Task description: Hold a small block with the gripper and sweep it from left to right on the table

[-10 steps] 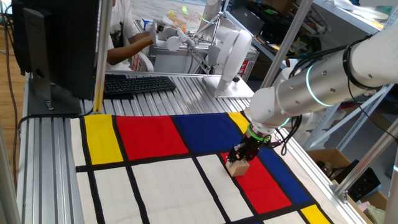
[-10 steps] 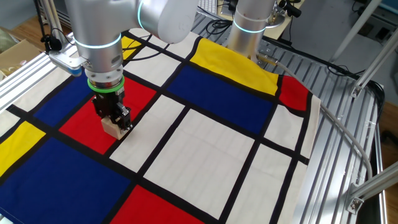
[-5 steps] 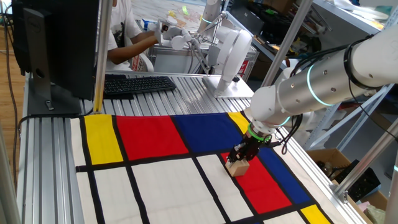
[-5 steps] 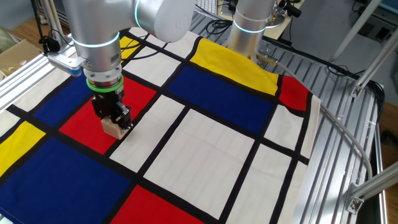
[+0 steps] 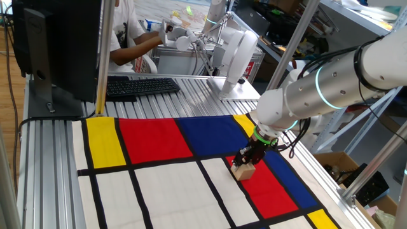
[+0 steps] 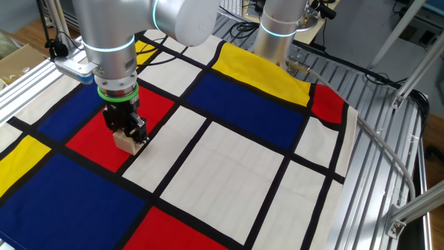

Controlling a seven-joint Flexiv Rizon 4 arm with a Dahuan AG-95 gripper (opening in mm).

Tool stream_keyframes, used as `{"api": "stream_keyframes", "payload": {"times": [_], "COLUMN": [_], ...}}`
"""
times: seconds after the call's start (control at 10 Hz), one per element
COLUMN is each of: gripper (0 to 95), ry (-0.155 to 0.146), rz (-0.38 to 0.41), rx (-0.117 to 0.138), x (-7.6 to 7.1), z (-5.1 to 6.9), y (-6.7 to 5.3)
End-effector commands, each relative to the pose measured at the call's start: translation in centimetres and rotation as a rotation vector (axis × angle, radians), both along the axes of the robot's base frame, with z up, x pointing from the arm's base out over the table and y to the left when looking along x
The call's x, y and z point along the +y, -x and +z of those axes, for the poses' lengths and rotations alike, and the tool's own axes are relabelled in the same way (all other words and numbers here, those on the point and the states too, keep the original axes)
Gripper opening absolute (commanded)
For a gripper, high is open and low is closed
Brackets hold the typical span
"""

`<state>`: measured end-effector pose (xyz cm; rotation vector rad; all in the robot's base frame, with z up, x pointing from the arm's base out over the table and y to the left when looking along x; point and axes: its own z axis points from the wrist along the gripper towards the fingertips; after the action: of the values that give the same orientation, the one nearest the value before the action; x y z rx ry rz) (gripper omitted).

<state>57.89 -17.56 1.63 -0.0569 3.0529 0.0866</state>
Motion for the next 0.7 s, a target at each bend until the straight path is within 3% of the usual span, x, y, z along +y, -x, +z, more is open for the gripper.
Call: {"api": "stream_keyframes", "payload": {"times": [0.1,0.7], "gripper": [0.0,0.0], "ry": [-0.002,0.004], "rz": [0.003,-0.014], "rx": [-0.001,-0.002], "x": [0.01,0.52], "z": [-0.06,-0.08], "y": [-0.04,0.02]}}
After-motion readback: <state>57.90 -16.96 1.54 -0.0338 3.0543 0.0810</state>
